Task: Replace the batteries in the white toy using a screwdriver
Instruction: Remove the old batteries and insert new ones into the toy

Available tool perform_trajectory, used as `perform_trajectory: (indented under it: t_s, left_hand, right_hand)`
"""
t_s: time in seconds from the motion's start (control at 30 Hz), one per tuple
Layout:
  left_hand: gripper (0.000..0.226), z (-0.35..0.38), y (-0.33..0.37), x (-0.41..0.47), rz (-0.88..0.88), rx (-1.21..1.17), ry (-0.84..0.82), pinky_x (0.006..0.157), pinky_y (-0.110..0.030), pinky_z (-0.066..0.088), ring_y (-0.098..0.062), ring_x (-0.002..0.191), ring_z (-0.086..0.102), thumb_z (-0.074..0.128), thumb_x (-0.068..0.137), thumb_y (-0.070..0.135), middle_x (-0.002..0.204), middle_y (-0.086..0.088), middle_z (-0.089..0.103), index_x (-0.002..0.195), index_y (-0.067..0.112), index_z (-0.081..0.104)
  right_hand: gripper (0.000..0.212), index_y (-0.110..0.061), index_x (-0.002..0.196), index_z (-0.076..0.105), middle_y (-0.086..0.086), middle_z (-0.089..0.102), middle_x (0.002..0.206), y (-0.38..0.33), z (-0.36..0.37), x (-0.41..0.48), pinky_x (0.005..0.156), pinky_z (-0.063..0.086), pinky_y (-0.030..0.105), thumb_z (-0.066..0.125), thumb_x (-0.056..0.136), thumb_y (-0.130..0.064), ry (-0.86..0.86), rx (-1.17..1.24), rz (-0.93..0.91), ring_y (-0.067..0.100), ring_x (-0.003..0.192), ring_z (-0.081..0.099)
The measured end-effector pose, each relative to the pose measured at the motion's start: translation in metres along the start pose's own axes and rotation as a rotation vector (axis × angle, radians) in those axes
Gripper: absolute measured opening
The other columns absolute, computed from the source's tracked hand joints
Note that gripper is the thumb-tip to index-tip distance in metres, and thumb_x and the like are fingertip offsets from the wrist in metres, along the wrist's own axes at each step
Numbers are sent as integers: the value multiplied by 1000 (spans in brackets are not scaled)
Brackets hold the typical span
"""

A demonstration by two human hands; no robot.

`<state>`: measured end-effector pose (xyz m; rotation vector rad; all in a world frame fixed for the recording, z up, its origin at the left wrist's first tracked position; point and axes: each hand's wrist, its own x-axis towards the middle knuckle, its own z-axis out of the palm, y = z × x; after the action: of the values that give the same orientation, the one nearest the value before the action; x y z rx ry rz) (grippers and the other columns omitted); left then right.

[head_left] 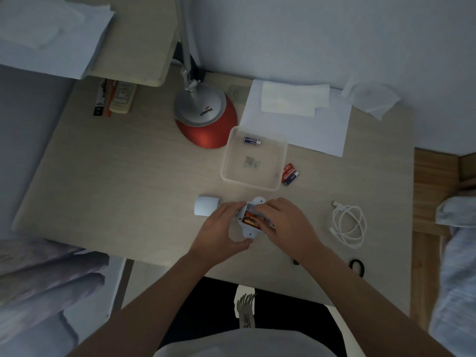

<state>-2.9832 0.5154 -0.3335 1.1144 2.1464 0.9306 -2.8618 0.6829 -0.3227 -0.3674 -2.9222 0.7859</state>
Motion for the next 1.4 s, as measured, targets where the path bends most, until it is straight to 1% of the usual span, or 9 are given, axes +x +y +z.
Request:
perform_trajectory:
  t_s: [0.1,0.2,0.33,0.5,0.63,0.9,1.1,1.2,1.4]
  left_hand:
    - [83,1,0,-1,-8,0,1,98,-10,39,-2,117,54,89,65,34,127,11,57,137,21,51]
    - [84,2,-1,-2,-22,-1,-1,99,-12,39,-3,118,53,89,66,35,129,10,56,138,22,50]
    - [83,2,-1,-2,-28,-5,-1,100,-9,37,-2,118,53,89,66,34,128,12,56,138,22,50]
    - [83,3,-2,-3,-49,-7,4,99,-9,37,-2,117,53,89,65,34,128,11,56,137,20,51]
    - [83,3,-1,-3,-51,-7,7,99,-7,36,-1,116,53,89,65,34,127,13,55,138,20,51]
    - [82,3,-2,-4,-46,-3,6,99,-15,42,-3,118,54,88,66,35,129,10,56,138,21,50]
    - [84,3,-4,-5,-56,4,0,98,-10,39,-3,117,54,88,65,35,128,10,56,138,20,50]
    - [83,2,-4,-5,-70,6,5,95,-8,38,-1,114,53,88,64,36,126,12,56,137,22,50]
    - [82,2,-1,-5,-102,5,-7,91,-3,35,2,111,51,87,66,38,124,15,54,137,27,49]
  right_hand:
    - [29,-17,117,68,4,68,90,-1,5,2,71,43,29,70,88,-21,-10,8,-7,22,76,54]
    - [30,-17,118,68,4,69,89,-2,9,2,70,45,31,68,88,-21,-19,2,13,22,75,54]
    - [30,-15,119,67,4,70,88,-3,14,2,69,47,33,57,92,-23,-60,-13,24,23,74,55]
    - [31,-13,110,71,5,69,78,-6,14,3,64,48,34,48,92,-23,-51,-48,48,24,67,57]
    - [32,-12,111,72,4,69,78,-6,13,3,64,47,32,49,90,-23,-39,-72,30,24,66,59]
    - [31,-11,110,71,7,71,88,-12,11,2,70,51,33,52,89,-22,-13,9,35,26,74,65]
    - [21,-14,104,73,5,71,90,-11,3,2,69,56,37,69,83,-16,51,53,79,24,79,65]
    - [20,-15,104,74,2,71,93,-9,-14,11,75,55,32,74,84,-17,110,63,74,18,83,64]
    - [17,-18,106,75,-3,72,96,3,-42,59,78,51,23,68,92,-22,187,64,57,10,84,64]
